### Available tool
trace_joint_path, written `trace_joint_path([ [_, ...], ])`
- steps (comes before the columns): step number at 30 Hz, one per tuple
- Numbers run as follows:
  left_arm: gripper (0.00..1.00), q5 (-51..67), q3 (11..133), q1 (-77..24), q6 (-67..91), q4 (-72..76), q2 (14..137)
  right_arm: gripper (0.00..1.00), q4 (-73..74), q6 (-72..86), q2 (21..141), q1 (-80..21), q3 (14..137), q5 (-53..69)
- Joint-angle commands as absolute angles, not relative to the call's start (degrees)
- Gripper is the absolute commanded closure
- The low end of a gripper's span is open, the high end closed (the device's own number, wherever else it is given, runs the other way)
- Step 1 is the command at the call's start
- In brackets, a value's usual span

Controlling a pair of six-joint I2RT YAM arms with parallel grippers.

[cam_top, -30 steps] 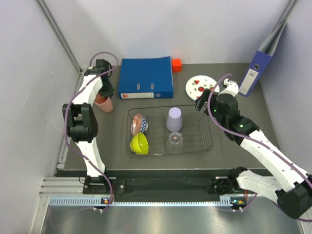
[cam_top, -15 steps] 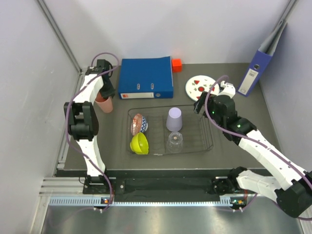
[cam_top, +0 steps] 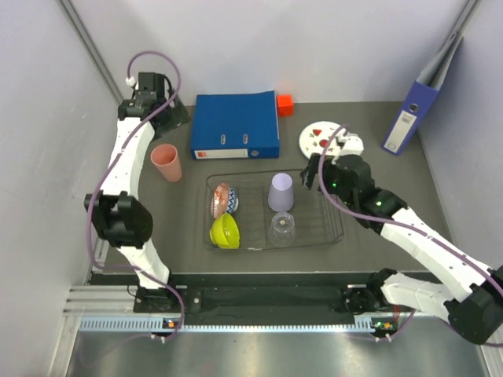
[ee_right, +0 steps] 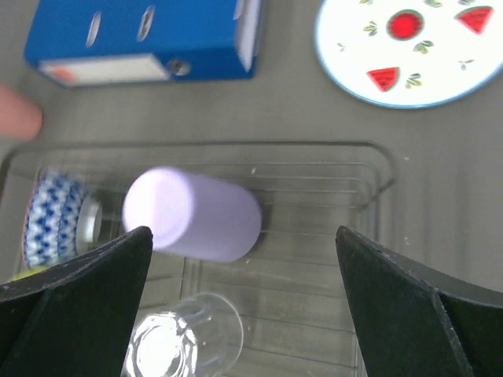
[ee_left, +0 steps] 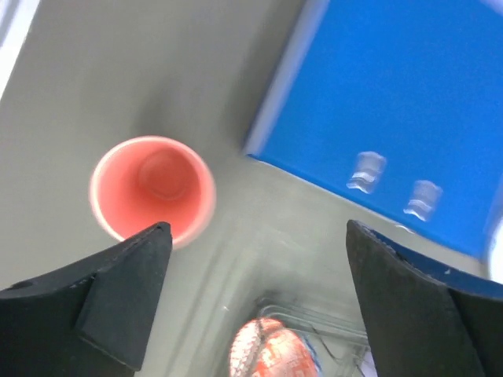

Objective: Unload the mixed dishes from the dish rack
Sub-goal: Place the cup at the center of the board, then pick up the cup from the dish rack.

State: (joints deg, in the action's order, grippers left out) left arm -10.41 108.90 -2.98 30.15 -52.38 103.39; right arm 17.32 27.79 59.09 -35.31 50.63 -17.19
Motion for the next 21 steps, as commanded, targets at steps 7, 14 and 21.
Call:
trace_joint_path([
  [7, 0.01, -15.6, 84.4, -25.3, 32.1, -29.2, 76.0, 0.0, 18.8, 18.4, 73.7, -49.1, 63.4, -23.3],
  [14, 0.01, -19.4, 70.9, -31.5, 33.3, -25.1, 66.1, 0.0, 18.0, 18.5, 79.0, -49.7, 65.7, -24.1],
  [21, 0.01, -19.8, 65.8, -31.9, 32.8, -23.0, 61.2, 0.0, 17.7, 19.2, 85.7, -49.9, 68.4, -22.7],
])
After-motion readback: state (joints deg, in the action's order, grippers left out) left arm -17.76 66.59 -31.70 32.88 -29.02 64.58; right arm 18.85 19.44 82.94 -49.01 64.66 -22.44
